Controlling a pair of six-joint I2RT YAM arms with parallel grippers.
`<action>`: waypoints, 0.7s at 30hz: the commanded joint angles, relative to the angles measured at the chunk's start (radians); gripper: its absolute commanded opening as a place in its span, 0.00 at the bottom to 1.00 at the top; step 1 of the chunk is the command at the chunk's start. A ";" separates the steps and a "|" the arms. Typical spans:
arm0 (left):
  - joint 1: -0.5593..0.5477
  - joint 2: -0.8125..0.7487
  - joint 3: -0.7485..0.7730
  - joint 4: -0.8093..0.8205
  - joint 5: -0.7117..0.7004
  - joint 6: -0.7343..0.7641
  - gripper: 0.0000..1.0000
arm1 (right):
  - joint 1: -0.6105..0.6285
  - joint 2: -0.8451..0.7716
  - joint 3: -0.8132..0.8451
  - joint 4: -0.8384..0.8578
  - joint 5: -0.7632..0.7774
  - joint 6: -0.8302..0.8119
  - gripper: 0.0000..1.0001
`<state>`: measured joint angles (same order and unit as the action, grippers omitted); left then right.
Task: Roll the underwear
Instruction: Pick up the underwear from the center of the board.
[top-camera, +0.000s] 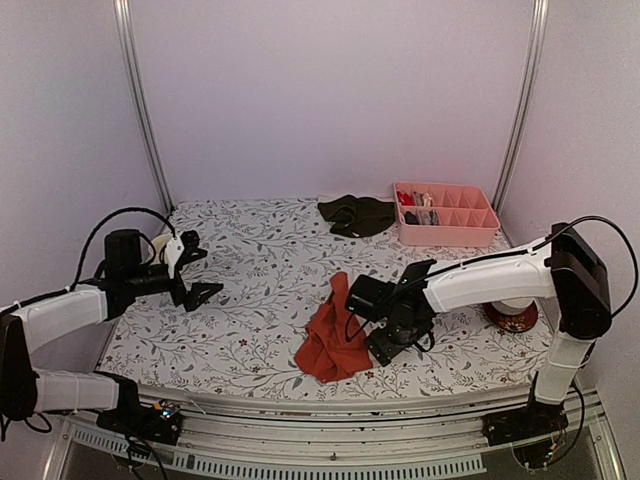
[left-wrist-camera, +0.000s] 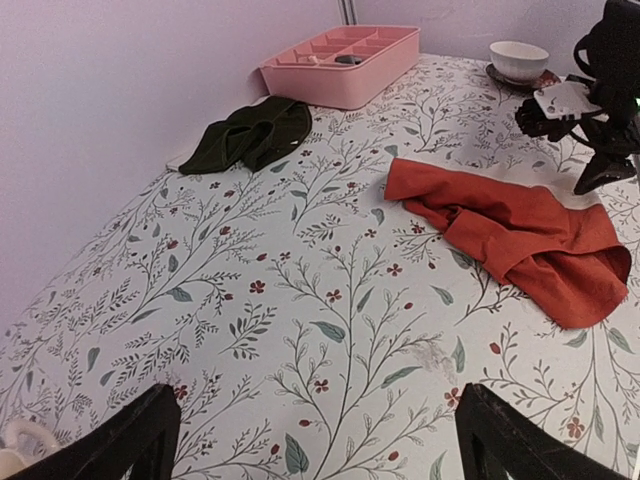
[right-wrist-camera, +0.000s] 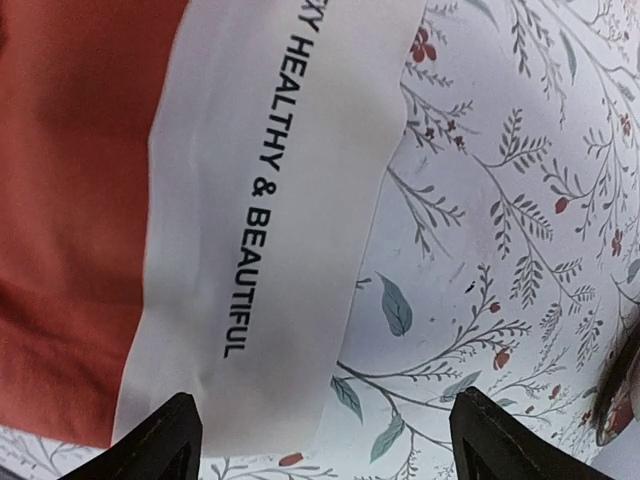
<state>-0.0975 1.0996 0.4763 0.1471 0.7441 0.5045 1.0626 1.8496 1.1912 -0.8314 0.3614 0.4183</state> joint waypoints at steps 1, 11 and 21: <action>-0.063 0.019 0.078 -0.063 -0.009 0.003 0.98 | -0.013 -0.200 0.011 0.077 -0.043 -0.042 0.90; -0.192 0.306 0.305 -0.146 0.057 0.036 0.98 | -0.292 0.008 0.289 0.383 -0.361 -0.397 0.87; -0.187 0.361 0.273 -0.127 0.195 0.049 0.99 | -0.506 0.219 0.408 0.391 -0.677 -0.754 0.80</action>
<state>-0.2768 1.4967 0.7822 0.0231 0.8703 0.5327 0.6312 2.0518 1.5906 -0.4526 -0.1303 -0.1562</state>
